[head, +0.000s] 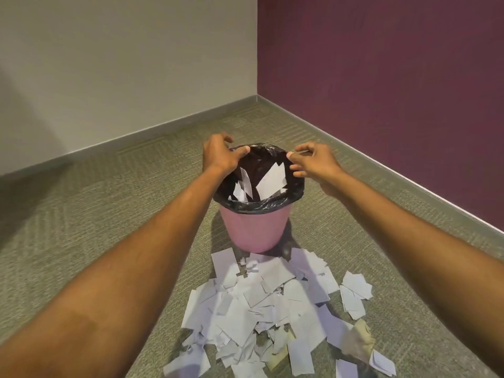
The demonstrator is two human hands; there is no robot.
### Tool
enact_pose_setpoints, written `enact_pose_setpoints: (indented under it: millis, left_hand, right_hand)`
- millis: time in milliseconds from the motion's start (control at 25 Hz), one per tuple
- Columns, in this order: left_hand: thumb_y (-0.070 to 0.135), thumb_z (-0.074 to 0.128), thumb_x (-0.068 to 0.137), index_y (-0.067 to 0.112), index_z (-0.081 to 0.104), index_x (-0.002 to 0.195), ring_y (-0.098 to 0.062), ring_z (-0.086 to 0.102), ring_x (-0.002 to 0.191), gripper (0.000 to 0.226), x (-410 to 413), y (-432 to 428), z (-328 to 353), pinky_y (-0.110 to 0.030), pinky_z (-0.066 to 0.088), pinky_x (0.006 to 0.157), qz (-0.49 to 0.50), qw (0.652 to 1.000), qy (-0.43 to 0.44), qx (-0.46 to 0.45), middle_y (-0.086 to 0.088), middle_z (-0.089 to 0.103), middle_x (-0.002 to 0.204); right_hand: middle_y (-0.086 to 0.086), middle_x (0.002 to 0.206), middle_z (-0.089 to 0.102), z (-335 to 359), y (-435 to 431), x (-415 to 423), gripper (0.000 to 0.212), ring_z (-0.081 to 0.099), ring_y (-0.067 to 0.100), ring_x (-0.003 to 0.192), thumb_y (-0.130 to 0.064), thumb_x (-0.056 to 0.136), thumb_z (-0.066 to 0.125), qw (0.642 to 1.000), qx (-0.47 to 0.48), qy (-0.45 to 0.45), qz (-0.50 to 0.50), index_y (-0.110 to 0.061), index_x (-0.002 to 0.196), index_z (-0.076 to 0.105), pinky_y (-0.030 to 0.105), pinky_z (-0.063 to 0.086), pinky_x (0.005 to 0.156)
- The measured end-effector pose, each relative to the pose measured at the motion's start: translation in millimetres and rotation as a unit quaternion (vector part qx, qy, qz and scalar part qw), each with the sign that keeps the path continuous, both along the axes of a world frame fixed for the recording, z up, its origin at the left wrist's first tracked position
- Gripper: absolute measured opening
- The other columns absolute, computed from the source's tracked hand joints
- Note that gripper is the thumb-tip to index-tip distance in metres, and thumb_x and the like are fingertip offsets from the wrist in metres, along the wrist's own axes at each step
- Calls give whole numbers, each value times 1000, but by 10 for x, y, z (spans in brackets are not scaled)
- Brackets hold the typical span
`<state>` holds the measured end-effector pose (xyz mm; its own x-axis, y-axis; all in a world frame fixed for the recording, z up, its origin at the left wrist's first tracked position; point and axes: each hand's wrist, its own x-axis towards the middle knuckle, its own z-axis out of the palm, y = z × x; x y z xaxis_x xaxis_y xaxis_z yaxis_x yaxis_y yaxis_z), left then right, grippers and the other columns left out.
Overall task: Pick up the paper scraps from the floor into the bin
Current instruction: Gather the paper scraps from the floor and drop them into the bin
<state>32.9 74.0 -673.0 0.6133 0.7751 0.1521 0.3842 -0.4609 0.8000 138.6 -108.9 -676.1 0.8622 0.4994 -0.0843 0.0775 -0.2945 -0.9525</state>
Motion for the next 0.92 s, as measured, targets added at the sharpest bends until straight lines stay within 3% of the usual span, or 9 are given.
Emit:
enact_pose_setpoints:
  millis: [80, 120, 160, 280, 400, 520, 600, 680, 920]
  left_hand:
    - [39, 69, 84, 16, 66, 77, -14, 59, 72, 23, -211, -47, -28, -32, 50, 71, 31, 996, -80, 27, 0, 66, 78]
    - [36, 65, 86, 20, 59, 63, -13, 53, 61, 29, -349, -67, -79, -31, 47, 64, 68, 989, -128, 15, 2, 59, 64]
    - [33, 62, 88, 21, 50, 55, -14, 45, 55, 37, -498, -81, -158, -30, 43, 59, 114, 978, -176, -12, 3, 50, 56]
    - [22, 56, 89, 22, 36, 52, -15, 34, 52, 43, -987, -107, -667, -30, 35, 55, 253, 940, -216, -76, 3, 37, 52]
    - [20, 52, 89, 16, 42, 55, -24, 40, 51, 35, -1466, -200, -1457, -36, 40, 60, 251, 966, -50, -16, -2, 44, 53]
    - [26, 55, 87, 14, 57, 64, -27, 56, 60, 26, -1764, -311, -2154, -42, 52, 70, 55, 989, 126, 55, -3, 59, 60]
    - [38, 60, 85, 18, 65, 79, -23, 61, 76, 21, -1849, -400, -2360, -41, 52, 76, -81, 973, 202, 71, -1, 67, 79]
    - [43, 65, 85, 15, 66, 106, -26, 59, 101, 34, -1848, -508, -2444, -39, 46, 89, -166, 947, 259, 92, -5, 67, 108]
    - [56, 70, 76, 21, 40, 142, -27, 41, 132, 80, -1684, -620, -2497, -42, 36, 107, -230, 902, 355, 84, -8, 46, 143]
  right_hand:
    - [6, 96, 67, -24, -85, -42, 10, 70, 23, 92, -17, 93, 63, 999, 17, -35, -20, -13, 103, 62, 36, 60, 78]
    - [5, 93, 68, -50, -165, -87, 4, 71, 20, 88, -14, 94, 61, 997, 21, -56, -45, -16, 96, 63, 35, 60, 76]
    - [5, 90, 69, -119, -260, -140, 11, 70, 19, 83, -10, 94, 59, 994, 19, -74, -77, -18, 90, 63, 34, 60, 73]
    - [3, 82, 66, -630, -578, -342, 15, 67, 24, 77, -5, 91, 58, 981, -15, -104, -166, -18, 84, 63, 37, 56, 69]
    - [6, 88, 65, -1409, -753, -576, 11, 61, 24, 81, -5, 86, 65, 982, -143, -68, -102, -11, 94, 65, 32, 50, 73]
    - [7, 105, 62, -2058, -759, -774, 33, 61, 25, 94, -17, 83, 73, 951, -293, -52, 80, -8, 113, 62, 33, 48, 81]
    - [8, 121, 58, -2295, -676, -880, 46, 58, 28, 111, -25, 83, 73, 911, -358, -92, 182, -12, 124, 57, 33, 47, 88]
    - [7, 138, 49, -2401, -563, -937, 59, 50, 27, 125, -29, 83, 73, 877, -393, -126, 244, -14, 135, 49, 35, 44, 99]
    - [14, 163, 7, -2571, -160, -1165, 97, 16, 35, 148, -43, 80, 74, 737, -500, -222, 397, -21, 154, 15, 50, 23, 115]
